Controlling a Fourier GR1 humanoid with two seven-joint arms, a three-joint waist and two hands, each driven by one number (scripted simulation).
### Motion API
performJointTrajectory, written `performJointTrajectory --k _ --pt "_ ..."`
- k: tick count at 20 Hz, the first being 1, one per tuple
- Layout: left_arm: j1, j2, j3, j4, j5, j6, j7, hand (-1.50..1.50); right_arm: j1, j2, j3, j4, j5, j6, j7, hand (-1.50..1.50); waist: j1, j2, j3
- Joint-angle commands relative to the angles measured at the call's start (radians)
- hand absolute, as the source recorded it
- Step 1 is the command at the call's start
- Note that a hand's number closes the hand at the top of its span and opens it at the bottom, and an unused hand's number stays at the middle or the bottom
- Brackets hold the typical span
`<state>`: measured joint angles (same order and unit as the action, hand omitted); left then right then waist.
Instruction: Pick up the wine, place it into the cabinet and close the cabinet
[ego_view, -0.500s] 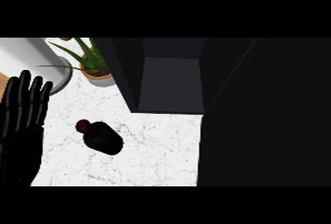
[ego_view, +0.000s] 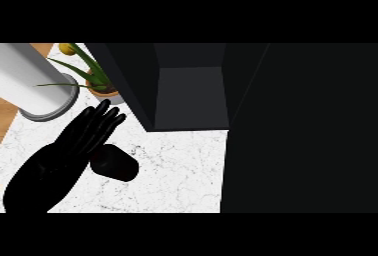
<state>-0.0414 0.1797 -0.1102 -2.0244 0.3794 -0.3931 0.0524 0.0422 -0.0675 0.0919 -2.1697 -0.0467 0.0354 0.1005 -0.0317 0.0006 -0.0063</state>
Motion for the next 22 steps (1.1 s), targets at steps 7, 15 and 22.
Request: performJointTrajectory --k 7,15,22 --pt "-0.006 0.280 0.175 -0.042 0.596 -0.178 0.246 -1.50 0.192 0.030 0.199 -0.363 0.005 -0.037 0.263 -1.50 0.024 -0.006 0.005" --pt "-0.090 0.401 0.299 -0.055 0.835 -0.076 0.404 -1.50 0.048 0.041 0.271 -0.396 0.123 -0.114 0.410 -1.50 0.032 -0.002 0.006" --pt "-0.058 0.380 0.289 -0.102 0.792 -0.052 0.436 -1.50 0.122 0.032 0.423 -0.459 0.225 -0.201 0.433 -1.50 0.024 -0.005 0.005"
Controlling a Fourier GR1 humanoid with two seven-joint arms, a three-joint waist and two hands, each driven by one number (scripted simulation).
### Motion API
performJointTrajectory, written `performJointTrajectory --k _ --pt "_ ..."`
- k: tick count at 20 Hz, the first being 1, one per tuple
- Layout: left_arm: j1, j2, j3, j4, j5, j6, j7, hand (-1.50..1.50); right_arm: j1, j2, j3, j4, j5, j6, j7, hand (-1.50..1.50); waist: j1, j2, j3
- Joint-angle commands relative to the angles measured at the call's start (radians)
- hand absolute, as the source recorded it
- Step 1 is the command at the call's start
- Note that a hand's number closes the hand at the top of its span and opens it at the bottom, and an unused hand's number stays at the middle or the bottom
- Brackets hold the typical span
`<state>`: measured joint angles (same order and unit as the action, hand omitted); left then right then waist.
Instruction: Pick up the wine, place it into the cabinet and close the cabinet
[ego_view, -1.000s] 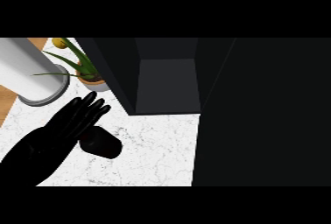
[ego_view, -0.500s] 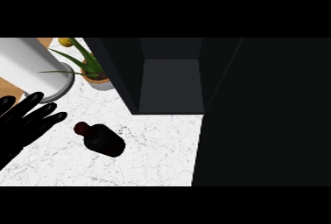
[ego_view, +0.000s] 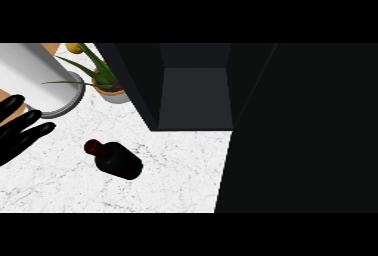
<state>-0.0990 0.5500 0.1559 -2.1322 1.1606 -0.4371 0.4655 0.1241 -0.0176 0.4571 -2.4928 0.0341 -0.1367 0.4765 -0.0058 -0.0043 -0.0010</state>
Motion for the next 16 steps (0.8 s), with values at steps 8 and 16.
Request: performJointTrajectory --k 8,16 --pt "0.000 -0.015 0.014 0.059 -0.031 -0.029 0.037 -1.50 -0.083 -0.041 0.057 -0.130 0.176 -0.106 0.155 -1.50 -0.003 0.001 -0.001" --pt "-0.068 -0.099 -0.050 0.164 -0.206 -0.065 -0.008 -1.50 -0.097 -0.093 0.098 -0.166 0.174 -0.148 0.172 -1.50 -0.020 0.002 0.000"
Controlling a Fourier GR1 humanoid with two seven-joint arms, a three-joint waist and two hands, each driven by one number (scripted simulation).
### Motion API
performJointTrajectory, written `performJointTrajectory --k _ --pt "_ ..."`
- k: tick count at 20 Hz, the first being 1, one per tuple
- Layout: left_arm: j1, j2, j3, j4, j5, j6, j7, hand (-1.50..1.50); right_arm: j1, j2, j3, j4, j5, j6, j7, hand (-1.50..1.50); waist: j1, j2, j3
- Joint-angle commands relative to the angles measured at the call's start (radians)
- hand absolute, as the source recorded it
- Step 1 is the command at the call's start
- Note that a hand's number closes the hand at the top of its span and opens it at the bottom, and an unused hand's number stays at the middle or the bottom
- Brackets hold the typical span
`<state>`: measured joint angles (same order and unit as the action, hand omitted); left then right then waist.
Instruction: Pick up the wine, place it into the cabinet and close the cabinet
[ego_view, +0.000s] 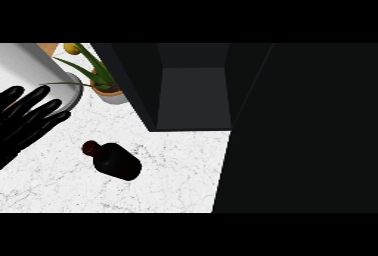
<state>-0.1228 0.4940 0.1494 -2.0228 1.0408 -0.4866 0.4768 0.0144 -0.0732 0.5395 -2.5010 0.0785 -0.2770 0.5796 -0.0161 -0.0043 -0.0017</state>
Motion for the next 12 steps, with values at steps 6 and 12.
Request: performJointTrajectory --k 6,12 --pt "0.048 -0.087 -0.033 0.081 -0.147 -0.113 -0.068 -1.50 -0.014 -0.063 0.015 -0.198 0.153 -0.055 0.143 -1.50 0.004 -0.002 0.000" --pt "0.013 -0.163 -0.047 0.213 -0.325 -0.173 -0.159 -1.50 -0.059 -0.083 0.020 -0.160 0.148 -0.074 0.130 -1.50 0.001 0.001 0.000"
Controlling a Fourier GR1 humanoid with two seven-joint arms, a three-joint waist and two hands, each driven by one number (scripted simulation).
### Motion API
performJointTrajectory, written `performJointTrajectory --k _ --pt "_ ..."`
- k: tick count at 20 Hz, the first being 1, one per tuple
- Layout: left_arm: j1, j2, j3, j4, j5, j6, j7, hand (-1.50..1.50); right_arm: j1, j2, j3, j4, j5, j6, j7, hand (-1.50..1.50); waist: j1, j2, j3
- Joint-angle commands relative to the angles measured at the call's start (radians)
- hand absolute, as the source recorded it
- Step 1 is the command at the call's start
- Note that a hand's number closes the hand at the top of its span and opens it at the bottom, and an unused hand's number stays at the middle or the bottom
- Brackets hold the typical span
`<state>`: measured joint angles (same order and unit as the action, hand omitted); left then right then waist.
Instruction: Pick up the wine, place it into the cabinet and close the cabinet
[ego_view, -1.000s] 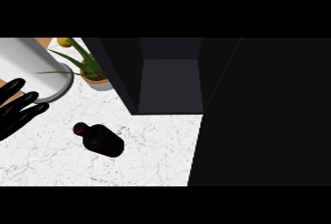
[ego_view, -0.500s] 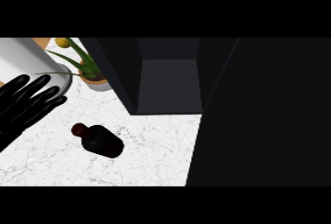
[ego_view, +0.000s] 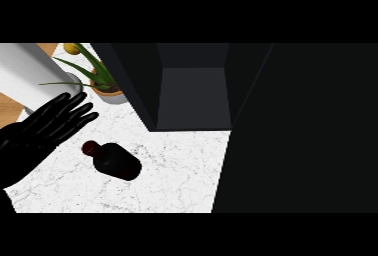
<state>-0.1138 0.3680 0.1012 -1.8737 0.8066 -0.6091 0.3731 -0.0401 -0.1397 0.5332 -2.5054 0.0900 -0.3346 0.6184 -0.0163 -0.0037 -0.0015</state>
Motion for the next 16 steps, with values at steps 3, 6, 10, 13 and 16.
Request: performJointTrajectory --k 3,6,10,13,16 --pt "-0.011 -0.028 0.011 0.115 -0.097 -0.073 -0.059 -1.50 -0.004 -0.033 0.051 -0.181 0.146 -0.031 0.125 -1.50 0.000 0.000 0.000" --pt "0.014 -0.106 -0.003 0.190 -0.238 -0.116 -0.162 -1.50 0.021 -0.040 0.087 -0.169 0.172 -0.065 0.099 -1.50 -0.006 -0.001 -0.001" --pt "0.030 -0.120 0.038 0.256 -0.341 -0.168 -0.271 -1.50 -0.017 -0.076 0.050 -0.204 0.145 -0.077 0.122 -1.50 -0.010 -0.002 -0.001" --pt "-0.001 -0.076 0.076 0.327 -0.343 -0.210 -0.299 -1.50 -0.049 -0.078 0.072 -0.172 0.178 -0.099 0.144 -1.50 -0.003 -0.001 -0.001" --pt "0.014 -0.097 0.085 0.404 -0.435 -0.241 -0.391 -1.50 -0.026 -0.105 0.080 -0.198 0.165 -0.107 0.136 -1.50 -0.009 -0.001 -0.001"
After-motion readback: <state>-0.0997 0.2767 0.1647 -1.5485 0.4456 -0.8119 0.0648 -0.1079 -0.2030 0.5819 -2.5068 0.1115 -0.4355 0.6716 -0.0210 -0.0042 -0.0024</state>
